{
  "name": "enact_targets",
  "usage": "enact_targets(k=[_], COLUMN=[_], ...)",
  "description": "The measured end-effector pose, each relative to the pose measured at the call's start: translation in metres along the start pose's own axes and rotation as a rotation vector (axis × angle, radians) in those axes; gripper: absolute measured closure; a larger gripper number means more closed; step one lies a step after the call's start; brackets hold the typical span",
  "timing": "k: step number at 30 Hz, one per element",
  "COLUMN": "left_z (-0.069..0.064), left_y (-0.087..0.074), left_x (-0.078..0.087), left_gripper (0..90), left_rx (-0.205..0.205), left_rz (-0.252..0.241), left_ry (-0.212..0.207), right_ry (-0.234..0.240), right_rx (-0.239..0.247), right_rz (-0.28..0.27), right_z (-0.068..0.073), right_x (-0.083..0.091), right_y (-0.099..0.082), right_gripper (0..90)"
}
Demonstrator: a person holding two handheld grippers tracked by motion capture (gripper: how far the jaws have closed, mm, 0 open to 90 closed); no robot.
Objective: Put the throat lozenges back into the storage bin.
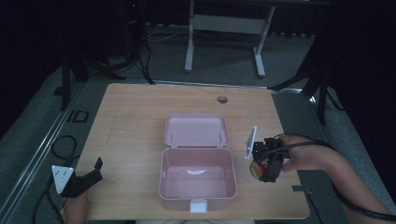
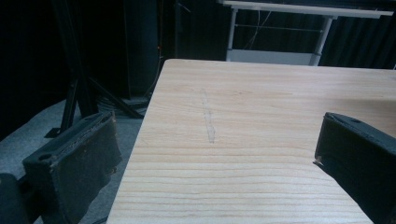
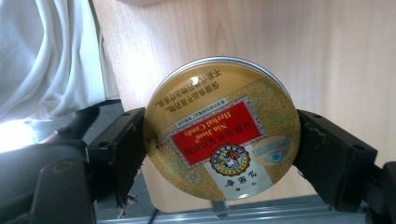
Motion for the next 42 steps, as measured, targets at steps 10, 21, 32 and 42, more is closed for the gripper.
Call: enact_targets(k=[10,21,32,42], left_z=[0.0,0.0,0.0,0.0], left_y=[0.0,0.0,0.0,0.0], left_x=[0.0,0.0,0.0,0.0], left_gripper=[0.4,0.4,0.4,0.3], left_rx=[0.005,0.005,0.009,0.01], left_rz=[-0.002,-0.003,-0.004,-0.004], left_ry=[-0.003,-0.007,-0.01,-0.012], right_ry=[0.024,0.023,0.025,0.081], right_rx=[0.101,0.186,0.274,0.296], right_rz=[-0.033,-0.047,-0.064,-0.063], right_z=[0.005,0.004,0.001,0.001], right_x=[0.018,0.02,0.016,-0.013], right_y=[0.039,0.08,0.118,0.13], right_gripper=[20.4,20.4,20.4,20.5])
Point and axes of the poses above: each handheld gripper's, and its own axes: x roughly backward along the jaws, y roughly out of its top, z roughly to its left, the point moved 8 cm from there along -x, roughly forward along the jaws, and after that the axes turned 14 degrees about x, right-handed, at the moved point
